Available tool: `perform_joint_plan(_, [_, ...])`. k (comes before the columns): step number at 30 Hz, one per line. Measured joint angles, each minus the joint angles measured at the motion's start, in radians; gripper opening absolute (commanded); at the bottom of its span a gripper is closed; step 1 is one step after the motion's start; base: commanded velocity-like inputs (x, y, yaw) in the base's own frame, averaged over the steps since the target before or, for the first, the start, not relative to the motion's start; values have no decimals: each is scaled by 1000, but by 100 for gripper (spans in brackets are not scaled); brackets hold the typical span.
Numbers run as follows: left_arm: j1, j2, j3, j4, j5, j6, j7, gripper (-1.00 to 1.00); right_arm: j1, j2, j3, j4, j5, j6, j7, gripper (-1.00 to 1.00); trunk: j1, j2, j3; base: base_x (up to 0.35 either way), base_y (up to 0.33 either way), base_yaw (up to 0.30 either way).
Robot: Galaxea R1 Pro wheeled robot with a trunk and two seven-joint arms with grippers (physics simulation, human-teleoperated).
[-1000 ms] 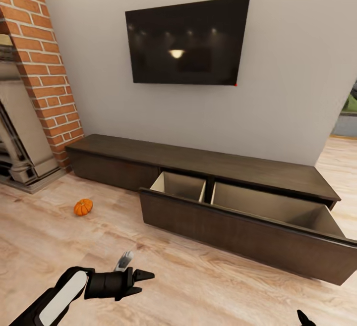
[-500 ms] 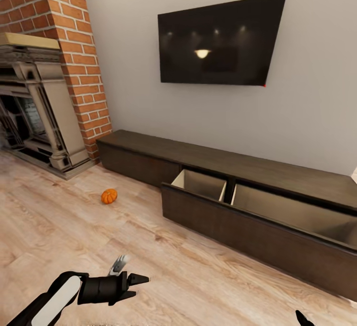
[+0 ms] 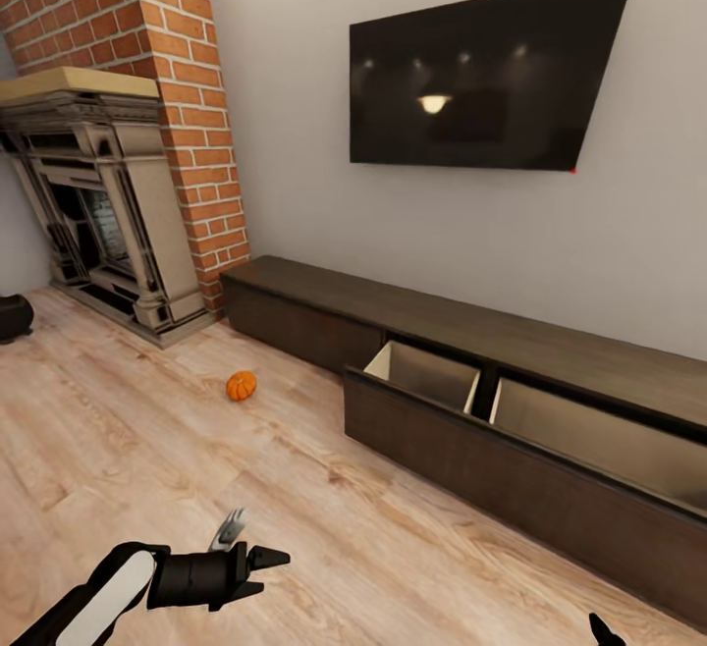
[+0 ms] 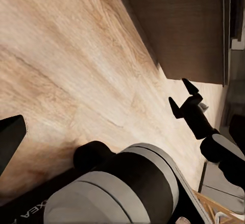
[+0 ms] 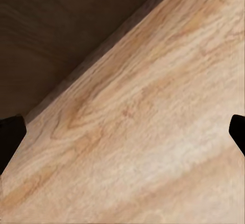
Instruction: Place each of the two pumpkins and all three candles from the living room inside a cabinet in the living room (use any cabinet), then make sure every cabinet is closed, and position the cauldron so it is next to a table in the living room.
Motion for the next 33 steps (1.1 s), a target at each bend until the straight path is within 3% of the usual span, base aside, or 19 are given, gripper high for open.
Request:
perform_joint_plan(6, [0,4,2,25,4,0,-1,100,0,0,0,0,0,0,-1,100,0,0,-2,212,0,64])
perform_joint_plan(20, [0,5,5,31,2,-1,-1,100,0,0,1,0,-1,-1,-38,100,0,0,-10,250,0,264])
perform_joint_plan(25, [0,5,7,50,3,-1,0,100,0,0,1,0,1,-2,-38,100,0,0,-12,104,0,252])
perform_joint_plan(33, [0,5,29,74,7,0,-1,100,0,0,1,-2,3,-3,-27,100,0,0,-13,67,40,39])
